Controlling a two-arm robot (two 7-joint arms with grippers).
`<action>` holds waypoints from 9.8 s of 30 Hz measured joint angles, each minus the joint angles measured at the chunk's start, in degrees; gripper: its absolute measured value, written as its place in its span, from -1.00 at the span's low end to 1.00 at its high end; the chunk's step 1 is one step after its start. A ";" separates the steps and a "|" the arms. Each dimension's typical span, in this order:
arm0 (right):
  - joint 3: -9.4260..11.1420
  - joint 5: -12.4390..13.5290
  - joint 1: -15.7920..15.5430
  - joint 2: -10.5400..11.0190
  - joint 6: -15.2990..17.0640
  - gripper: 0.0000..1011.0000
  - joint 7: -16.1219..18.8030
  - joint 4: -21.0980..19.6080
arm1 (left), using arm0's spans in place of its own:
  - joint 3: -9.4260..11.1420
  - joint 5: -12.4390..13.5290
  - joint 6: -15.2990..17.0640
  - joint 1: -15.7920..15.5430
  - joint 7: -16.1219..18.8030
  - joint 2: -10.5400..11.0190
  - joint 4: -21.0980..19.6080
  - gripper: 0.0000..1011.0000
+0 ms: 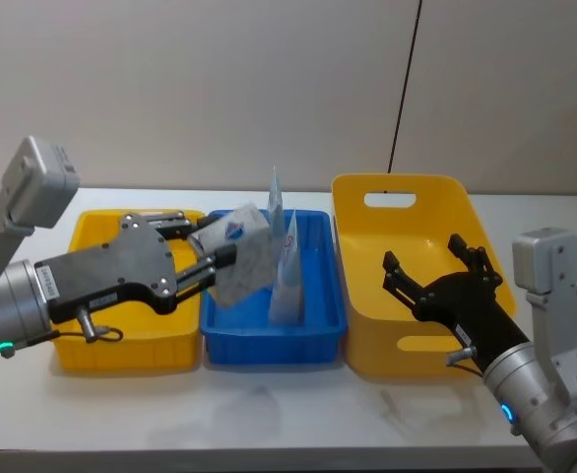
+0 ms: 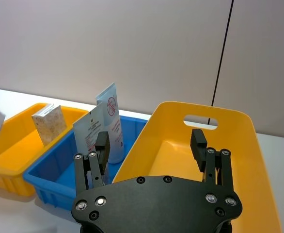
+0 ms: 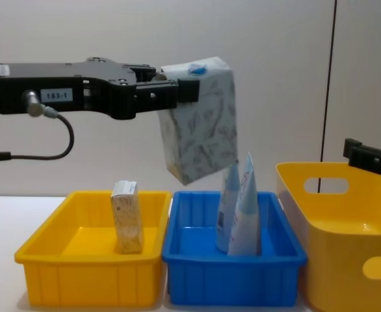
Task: Bimanual collaborative sorting of washing and personal care products
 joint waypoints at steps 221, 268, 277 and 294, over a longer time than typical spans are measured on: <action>-16.75 11.43 20.40 19.00 2.21 0.74 51.12 5.12 | 7.00 -8.96 -1.45 -2.87 -19.51 3.60 2.52 -0.28; -17.98 12.19 20.72 19.48 2.40 -0.29 50.93 4.33 | 6.81 -9.23 -1.47 -2.56 -19.21 3.76 2.47 0.98; -17.76 12.24 19.95 20.45 1.96 -0.29 49.62 3.67 | 4.81 -10.40 -1.96 -0.41 -15.86 4.55 1.29 0.98; -14.85 12.25 16.92 22.20 1.52 -0.29 42.19 2.94 | -0.38 -13.98 -3.50 4.91 -9.40 6.64 -0.68 0.98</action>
